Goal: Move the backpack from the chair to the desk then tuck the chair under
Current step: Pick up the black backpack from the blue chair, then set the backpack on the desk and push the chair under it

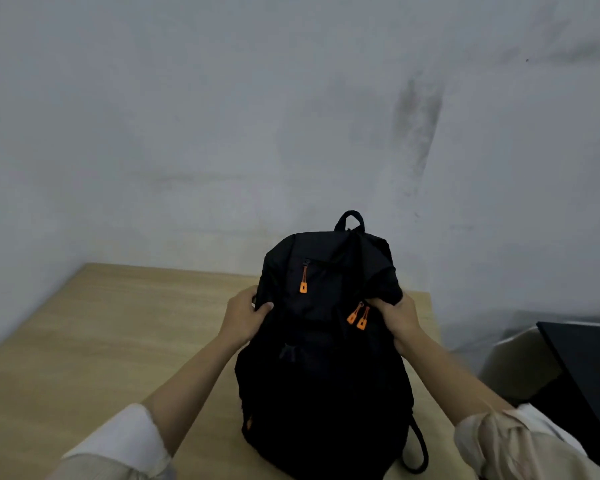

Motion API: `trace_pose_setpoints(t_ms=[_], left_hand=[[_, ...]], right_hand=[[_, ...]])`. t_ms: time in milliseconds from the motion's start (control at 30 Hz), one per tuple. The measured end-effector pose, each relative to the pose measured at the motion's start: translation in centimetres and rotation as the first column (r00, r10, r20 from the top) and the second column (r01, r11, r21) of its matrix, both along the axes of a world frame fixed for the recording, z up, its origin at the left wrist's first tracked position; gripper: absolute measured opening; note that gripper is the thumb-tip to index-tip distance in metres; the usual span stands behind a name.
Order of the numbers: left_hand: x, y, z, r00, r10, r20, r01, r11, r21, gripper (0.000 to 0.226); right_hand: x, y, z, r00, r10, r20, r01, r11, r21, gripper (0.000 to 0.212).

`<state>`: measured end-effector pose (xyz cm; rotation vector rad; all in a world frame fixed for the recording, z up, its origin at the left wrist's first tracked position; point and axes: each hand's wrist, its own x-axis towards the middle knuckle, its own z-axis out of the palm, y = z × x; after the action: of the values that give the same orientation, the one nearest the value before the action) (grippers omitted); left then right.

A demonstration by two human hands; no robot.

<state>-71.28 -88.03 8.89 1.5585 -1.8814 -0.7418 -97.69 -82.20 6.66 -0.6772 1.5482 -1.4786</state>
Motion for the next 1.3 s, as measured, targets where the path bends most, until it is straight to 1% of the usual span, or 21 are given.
trace_pose_setpoints(t_ms=[100,167,200,267,333,433,533,600,633,667,700,733,767,867,933,967,1033,1067,1167,1233,1300], left_hand=[[-1.1,-2.1,-0.3,0.999,0.027,0.037,-0.028,1.0,0.01,0.013],[-1.6,-3.5,-0.4,0.998,0.036,0.046,-0.037,0.999,0.024,0.01],[-2.0,-4.5,-0.7,0.998,0.052,0.038,-0.054,0.998,0.03,0.007],[-2.5,-6.0,-0.7,0.996,0.084,-0.03,-0.083,0.996,0.041,0.011],[-2.9,-6.9,-1.1,0.997,0.071,-0.022,-0.071,0.997,0.03,0.018],[-3.9,-7.4,-2.7,0.996,-0.03,0.085,0.026,0.998,0.056,0.033],[-4.5,-6.3,-6.0,0.96,-0.211,0.186,0.175,0.966,0.191,0.059],[-4.9,-4.6,-8.9,0.901,-0.354,0.252,0.275,0.913,0.301,0.084],[-5.0,-3.6,-10.4,0.859,-0.412,0.304,0.308,0.89,0.336,0.096],[-5.2,-2.6,-12.0,0.802,-0.465,0.375,0.343,0.873,0.348,0.103],[-5.4,-1.4,-13.4,0.745,-0.498,0.444,0.379,0.863,0.333,0.103],[-5.4,-0.3,-14.7,0.707,-0.504,0.496,0.414,0.863,0.288,0.1],[-5.3,0.7,-15.5,0.693,-0.489,0.53,0.443,0.869,0.221,0.095],[-4.5,2.0,-17.2,0.675,-0.419,0.607,0.493,0.868,0.05,0.081],[-3.5,2.1,-17.8,0.623,-0.384,0.682,0.507,0.862,0.022,0.075],[-3.0,2.2,-18.0,0.589,-0.391,0.708,0.508,0.86,0.052,0.073],[-2.2,2.4,-18.4,0.535,-0.405,0.741,0.485,0.866,0.123,0.068],[-1.9,2.5,-18.7,0.522,-0.4,0.753,0.466,0.874,0.141,0.067],[-1.9,3.0,-19.3,0.526,-0.363,0.769,0.41,0.9,0.145,0.064],[-2.3,3.7,-19.5,0.55,-0.328,0.768,0.373,0.919,0.126,0.063],[-2.6,4.7,-19.6,0.612,-0.281,0.739,0.339,0.938,0.075,0.062]], right_hand=[[-1.4,-3.2,-0.9,0.996,0.031,-0.085,-0.028,0.999,0.034,0.031],[-2.4,-4.9,-1.5,0.978,0.054,-0.2,-0.046,0.998,0.045,0.049],[-3.1,-6.0,-1.9,0.96,0.066,-0.27,-0.052,0.997,0.061,0.061],[-4.4,-7.5,-2.8,0.905,0.093,-0.416,-0.058,0.994,0.097,0.082],[-4.9,-7.8,-3.4,0.859,0.131,-0.494,-0.071,0.988,0.138,0.088],[-4.9,-7.5,-5.2,0.799,0.217,-0.561,-0.146,0.975,0.169,0.087],[-3.6,-5.8,-7.4,0.737,0.312,-0.599,-0.224,0.95,0.219,0.088],[-2.3,-3.9,-9.1,0.658,0.373,-0.654,-0.269,0.928,0.258,0.092],[-1.6,-2.9,-10.1,0.601,0.402,-0.691,-0.302,0.914,0.27,0.097],[-0.8,-1.8,-10.9,0.539,0.437,-0.72,-0.33,0.896,0.297,0.101],[-0.3,-0.9,-12.2,0.464,0.484,-0.742,-0.359,0.869,0.342,0.102],[0.2,0.1,-13.3,0.387,0.533,-0.752,-0.376,0.836,0.399,0.1],[0.5,0.8,-14.5,0.329,0.563,-0.758,-0.378,0.814,0.441,0.098],[0.5,1.3,-16.5,0.236,0.599,-0.765,-0.337,0.789,0.514,0.09],[0.5,1.1,-17.2,0.174,0.603,-0.779,-0.303,0.785,0.54,0.089],[0.4,1.0,-17.5,0.151,0.598,-0.787,-0.289,0.788,0.543,0.09],[0.7,0.8,-18.0,0.137,0.601,-0.787,-0.275,0.787,0.553,0.097],[0.8,0.8,-18.0,0.13,0.609,-0.782,-0.265,0.782,0.564,0.098],[1.1,1.2,-17.6,0.117,0.613,-0.782,-0.234,0.782,0.578,0.097],[1.6,2.2,-17.2,0.161,0.58,-0.799,-0.224,0.81,0.543,0.092],[2.2,3.9,-16.8,0.236,0.536,-0.811,-0.226,0.841,0.491,0.081]])
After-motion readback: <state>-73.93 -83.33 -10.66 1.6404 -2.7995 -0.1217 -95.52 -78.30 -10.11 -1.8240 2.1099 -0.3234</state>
